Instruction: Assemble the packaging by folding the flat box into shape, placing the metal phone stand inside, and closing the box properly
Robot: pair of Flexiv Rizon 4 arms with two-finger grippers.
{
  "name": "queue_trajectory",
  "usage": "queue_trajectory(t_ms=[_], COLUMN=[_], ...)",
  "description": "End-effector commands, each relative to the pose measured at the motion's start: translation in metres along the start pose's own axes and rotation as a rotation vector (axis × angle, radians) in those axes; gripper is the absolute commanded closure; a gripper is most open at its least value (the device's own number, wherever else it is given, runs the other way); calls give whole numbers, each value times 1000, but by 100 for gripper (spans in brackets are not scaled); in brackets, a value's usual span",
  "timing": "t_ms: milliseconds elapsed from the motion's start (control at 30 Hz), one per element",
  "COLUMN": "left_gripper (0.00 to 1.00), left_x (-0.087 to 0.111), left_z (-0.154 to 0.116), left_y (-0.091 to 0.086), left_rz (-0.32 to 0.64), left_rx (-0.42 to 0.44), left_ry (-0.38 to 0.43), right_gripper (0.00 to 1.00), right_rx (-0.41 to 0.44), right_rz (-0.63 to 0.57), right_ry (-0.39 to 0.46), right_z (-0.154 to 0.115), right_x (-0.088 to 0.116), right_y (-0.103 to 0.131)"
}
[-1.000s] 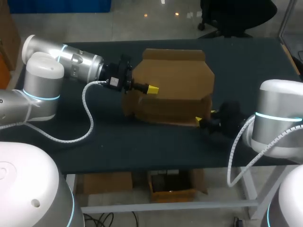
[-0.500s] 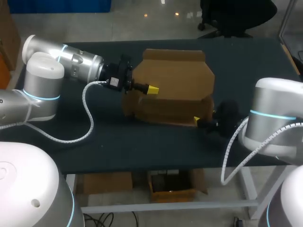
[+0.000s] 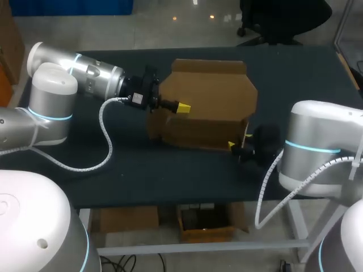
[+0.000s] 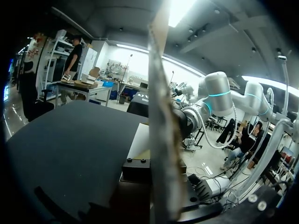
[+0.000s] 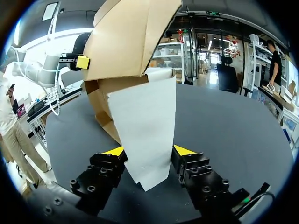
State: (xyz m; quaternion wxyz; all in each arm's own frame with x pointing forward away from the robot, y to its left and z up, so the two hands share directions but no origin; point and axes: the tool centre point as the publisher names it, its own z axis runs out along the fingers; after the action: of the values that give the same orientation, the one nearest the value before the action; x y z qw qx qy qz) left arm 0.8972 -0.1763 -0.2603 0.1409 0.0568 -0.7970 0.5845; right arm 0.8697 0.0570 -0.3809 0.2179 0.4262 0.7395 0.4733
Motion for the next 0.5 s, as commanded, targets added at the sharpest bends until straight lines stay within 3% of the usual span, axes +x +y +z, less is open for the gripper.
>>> queue_trajectory(t_ms=[33,500], left_gripper=[100,100], left_x=[-2,-2], left_z=[1,1], left_y=[3,3], left_rz=[0,0], left_rx=[0,0], left_ry=[3,3], right_gripper=[37,42], right_rx=[-1,-9], right_rz=[5,52], right_ry=[-98,-124], right_z=[3,-20], right_x=[7,-7], right_y=[-2,-11])
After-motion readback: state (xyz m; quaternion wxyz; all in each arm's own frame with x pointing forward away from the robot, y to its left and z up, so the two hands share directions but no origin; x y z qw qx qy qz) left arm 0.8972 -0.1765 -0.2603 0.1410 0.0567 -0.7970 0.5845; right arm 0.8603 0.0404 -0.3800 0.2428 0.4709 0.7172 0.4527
